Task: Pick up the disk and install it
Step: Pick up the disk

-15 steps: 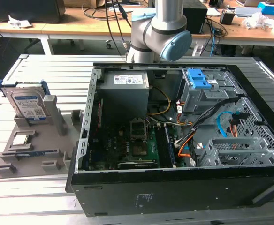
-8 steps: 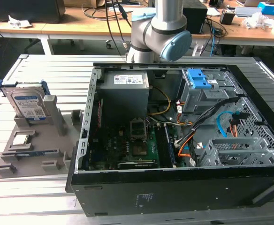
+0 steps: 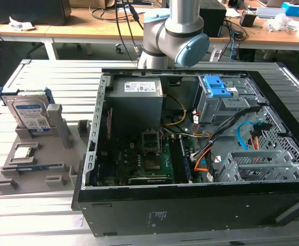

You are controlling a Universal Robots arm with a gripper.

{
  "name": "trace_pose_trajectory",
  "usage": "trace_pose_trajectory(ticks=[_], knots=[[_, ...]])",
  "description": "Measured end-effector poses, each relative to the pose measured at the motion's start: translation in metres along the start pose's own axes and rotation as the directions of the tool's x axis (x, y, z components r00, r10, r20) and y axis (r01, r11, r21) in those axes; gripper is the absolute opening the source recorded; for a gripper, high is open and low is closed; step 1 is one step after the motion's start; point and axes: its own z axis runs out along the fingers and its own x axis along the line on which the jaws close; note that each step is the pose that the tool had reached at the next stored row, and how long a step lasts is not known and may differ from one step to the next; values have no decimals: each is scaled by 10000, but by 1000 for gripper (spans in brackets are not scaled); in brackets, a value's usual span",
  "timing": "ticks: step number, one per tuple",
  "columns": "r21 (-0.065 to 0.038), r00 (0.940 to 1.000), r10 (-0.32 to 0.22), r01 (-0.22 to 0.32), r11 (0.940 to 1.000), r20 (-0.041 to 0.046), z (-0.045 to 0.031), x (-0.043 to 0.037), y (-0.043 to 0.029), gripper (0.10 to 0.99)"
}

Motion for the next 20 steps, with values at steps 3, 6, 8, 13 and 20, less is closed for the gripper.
trace_pose_trajectory(ticks=[3, 6, 8, 13, 20], knots=[[-4, 9998, 217, -217, 9998, -30, 0, 0, 0, 106], [-8, 9988, 493, -493, 9988, -68, 0, 0, 0, 106], [-11, 9962, 860, -860, 9963, -109, 0, 0, 0, 106], [-15, 9861, 1656, -1657, 9862, -140, 5, 0, 0, 106], [294, 9839, 1783, -1779, 9836, -114, 7, -1, 0, 106]])
